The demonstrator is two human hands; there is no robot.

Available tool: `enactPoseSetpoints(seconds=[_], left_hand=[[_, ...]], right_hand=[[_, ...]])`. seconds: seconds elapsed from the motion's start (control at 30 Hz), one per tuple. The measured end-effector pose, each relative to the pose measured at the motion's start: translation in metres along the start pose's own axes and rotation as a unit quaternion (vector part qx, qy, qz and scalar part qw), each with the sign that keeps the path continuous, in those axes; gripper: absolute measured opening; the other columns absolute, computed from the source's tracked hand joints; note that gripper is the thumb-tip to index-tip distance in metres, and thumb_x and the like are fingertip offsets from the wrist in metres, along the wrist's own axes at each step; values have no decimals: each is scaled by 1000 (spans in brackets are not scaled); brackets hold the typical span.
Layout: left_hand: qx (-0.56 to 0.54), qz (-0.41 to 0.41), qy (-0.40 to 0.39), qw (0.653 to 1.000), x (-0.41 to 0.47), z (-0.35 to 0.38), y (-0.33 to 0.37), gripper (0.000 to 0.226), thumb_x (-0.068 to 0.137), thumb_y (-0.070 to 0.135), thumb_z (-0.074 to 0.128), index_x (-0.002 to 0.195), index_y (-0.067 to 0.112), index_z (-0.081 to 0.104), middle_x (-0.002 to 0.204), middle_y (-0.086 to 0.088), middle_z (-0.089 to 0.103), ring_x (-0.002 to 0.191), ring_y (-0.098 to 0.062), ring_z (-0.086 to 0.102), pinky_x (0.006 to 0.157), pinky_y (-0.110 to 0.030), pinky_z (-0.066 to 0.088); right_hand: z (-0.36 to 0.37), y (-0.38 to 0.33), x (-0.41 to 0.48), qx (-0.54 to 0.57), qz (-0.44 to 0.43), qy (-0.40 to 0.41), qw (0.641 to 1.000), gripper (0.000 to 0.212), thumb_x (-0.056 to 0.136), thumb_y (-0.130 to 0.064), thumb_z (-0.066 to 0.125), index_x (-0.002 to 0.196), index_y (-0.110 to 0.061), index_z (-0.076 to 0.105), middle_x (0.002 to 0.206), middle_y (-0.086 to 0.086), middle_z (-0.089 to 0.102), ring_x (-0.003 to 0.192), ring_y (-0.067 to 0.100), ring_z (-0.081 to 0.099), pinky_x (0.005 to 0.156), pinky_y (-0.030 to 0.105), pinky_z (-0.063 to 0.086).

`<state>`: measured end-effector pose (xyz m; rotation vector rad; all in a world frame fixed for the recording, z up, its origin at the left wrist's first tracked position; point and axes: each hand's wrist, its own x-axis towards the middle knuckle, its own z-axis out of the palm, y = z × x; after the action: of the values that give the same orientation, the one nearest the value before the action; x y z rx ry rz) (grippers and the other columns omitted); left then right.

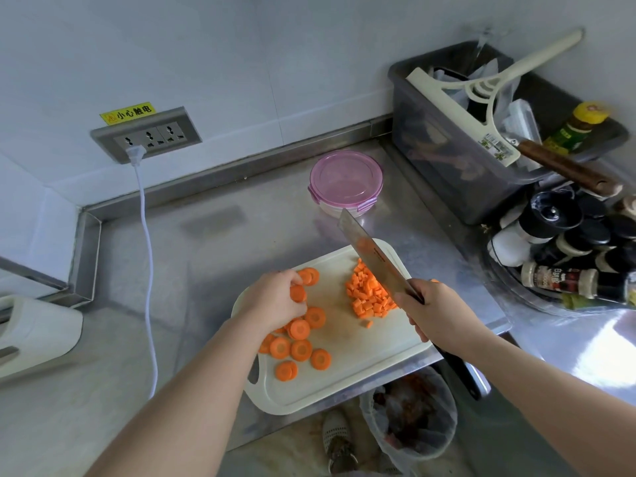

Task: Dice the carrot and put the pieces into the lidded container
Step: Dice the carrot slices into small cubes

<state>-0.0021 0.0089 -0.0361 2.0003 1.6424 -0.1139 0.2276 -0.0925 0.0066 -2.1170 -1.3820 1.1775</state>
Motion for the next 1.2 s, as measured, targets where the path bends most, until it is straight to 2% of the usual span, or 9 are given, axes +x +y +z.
enactPoseSetpoints(seconds=[0.17,0.27,0.33,0.47,0.57,0.67,0.8,1.0,1.2], left_hand=[[-198,-33,-39,979,-1,-14,-13,23,79,20,68,102,24,67,88,11,65,78,-3,62,68,-16,46],[-328,-77,-113,935,-5,-8,-9,7,86,20,64,87,24,70,79,1,67,74,-12,62,84,-34,52],[-352,-101,-118,923,-5,0,-7,13,86,24,63,77,20,71,76,-2,67,76,-17,63,92,-41,51],[-206,-52,-106,971,-7,11,5,17,95,27,52,86,17,62,76,0,65,70,-17,61,76,-29,51],[-94,8,-68,993,-7,17,13,14,95,21,52,106,15,58,89,0,62,82,-20,60,68,-25,42],[-77,34,-85,993,-7,19,14,19,96,16,51,113,15,60,96,2,60,85,-19,58,64,-23,43],[-14,70,-83,994,-4,21,9,25,96,16,52,117,20,64,130,-2,49,108,-23,55,89,-28,45],[25,91,-75,993,-8,20,9,43,90,26,62,132,22,53,139,1,42,118,-18,52,98,-31,42],[127,95,-64,985,-14,23,20,40,82,21,64,121,23,53,126,0,44,102,-26,56,71,-30,40]], right_hand=[[1,0,1,-13,-1,-6,1000,27,99,-23,44,83,-6,56,63,3,52,46,15,46,40,15,39],[3,-1,1,-19,-5,-6,1000,27,99,-22,45,79,-6,54,62,3,51,46,16,46,40,16,39],[3,-2,1,-12,-10,-6,1000,27,99,-21,45,76,-8,52,61,2,50,43,15,44,39,15,39],[4,-2,1,-15,-9,-13,1000,27,99,-22,46,75,-12,52,61,2,51,43,13,45,39,14,39],[2,-2,0,-11,-10,-11,1000,27,99,-23,46,75,-12,51,62,1,51,44,14,45,40,14,39],[1,0,-1,-19,-9,-14,1000,25,99,-24,46,77,-13,53,64,1,52,46,13,47,41,14,40],[1,2,-2,-15,-8,-11,1000,25,99,-25,46,85,-7,57,65,2,51,47,13,47,42,13,41],[2,3,-1,-10,-4,-15,1000,25,100,-26,45,91,-7,60,65,2,52,49,13,49,45,17,45],[7,1,-6,7,2,-24,1000,25,98,-22,47,83,-4,55,61,3,50,47,15,44,43,19,42]])
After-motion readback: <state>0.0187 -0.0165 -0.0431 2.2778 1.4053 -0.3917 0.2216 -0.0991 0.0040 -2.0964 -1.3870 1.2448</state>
